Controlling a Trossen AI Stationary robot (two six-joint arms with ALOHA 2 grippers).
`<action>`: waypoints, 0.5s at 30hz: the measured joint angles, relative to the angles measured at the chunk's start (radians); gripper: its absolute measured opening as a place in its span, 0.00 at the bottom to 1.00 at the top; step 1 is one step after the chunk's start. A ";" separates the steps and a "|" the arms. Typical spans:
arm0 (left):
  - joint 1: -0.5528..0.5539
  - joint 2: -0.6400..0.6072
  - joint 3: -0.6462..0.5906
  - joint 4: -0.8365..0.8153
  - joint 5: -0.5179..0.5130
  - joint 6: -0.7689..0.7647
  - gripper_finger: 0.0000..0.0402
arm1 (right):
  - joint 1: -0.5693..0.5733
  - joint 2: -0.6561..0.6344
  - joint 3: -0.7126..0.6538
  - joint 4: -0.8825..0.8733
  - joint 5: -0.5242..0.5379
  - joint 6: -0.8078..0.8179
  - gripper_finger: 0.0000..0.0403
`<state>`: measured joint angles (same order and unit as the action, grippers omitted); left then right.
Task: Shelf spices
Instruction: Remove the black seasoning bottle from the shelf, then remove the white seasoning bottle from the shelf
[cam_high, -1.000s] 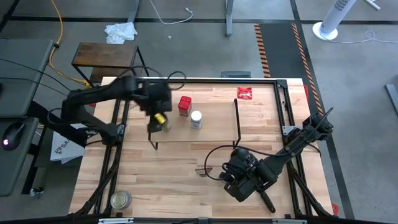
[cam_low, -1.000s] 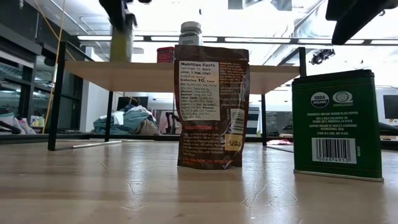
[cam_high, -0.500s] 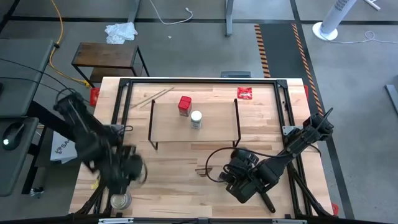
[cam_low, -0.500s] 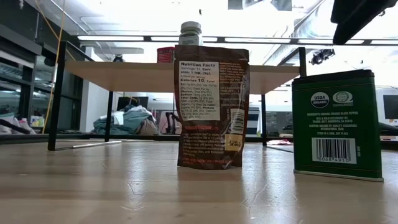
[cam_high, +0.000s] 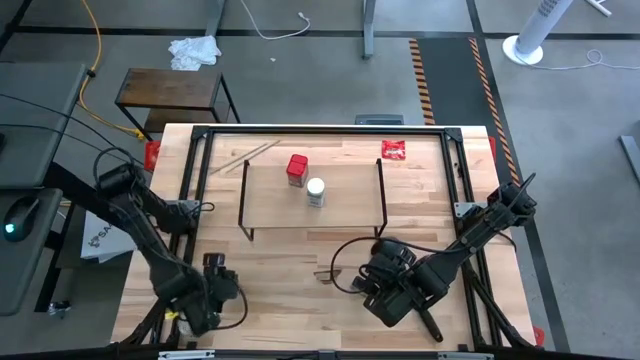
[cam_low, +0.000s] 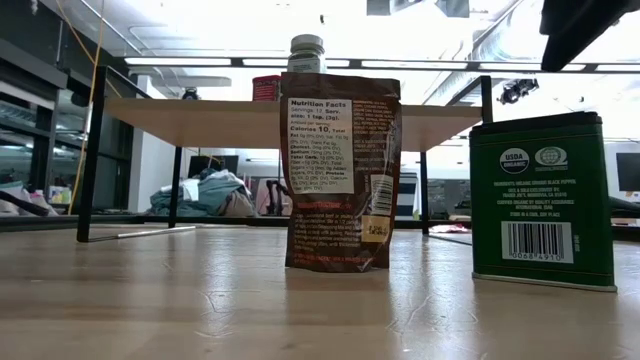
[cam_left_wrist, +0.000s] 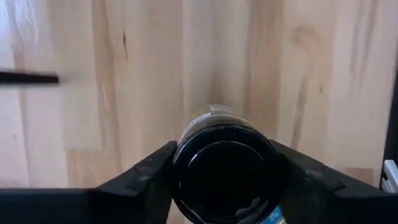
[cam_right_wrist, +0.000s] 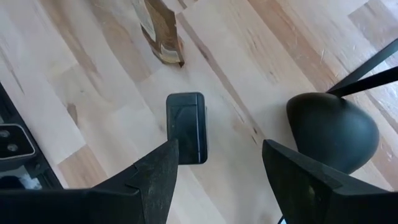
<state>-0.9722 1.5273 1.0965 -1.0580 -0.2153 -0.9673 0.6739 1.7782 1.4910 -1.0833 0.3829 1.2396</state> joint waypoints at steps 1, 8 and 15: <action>0.010 -0.002 -0.008 -0.001 0.023 -0.008 0.61 | 0.000 0.000 0.000 0.000 -0.004 0.001 0.57; 0.081 -0.072 -0.011 0.011 0.158 -0.018 0.81 | -0.015 0.000 0.000 0.000 -0.073 -0.045 0.57; 0.118 -0.243 0.028 -0.035 0.118 -0.112 0.84 | -0.055 -0.004 0.000 0.016 -0.041 -0.216 0.57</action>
<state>-0.8537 1.2839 1.1245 -1.0931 -0.0976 -1.0790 0.6190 1.7747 1.4914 -1.0673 0.3421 1.0237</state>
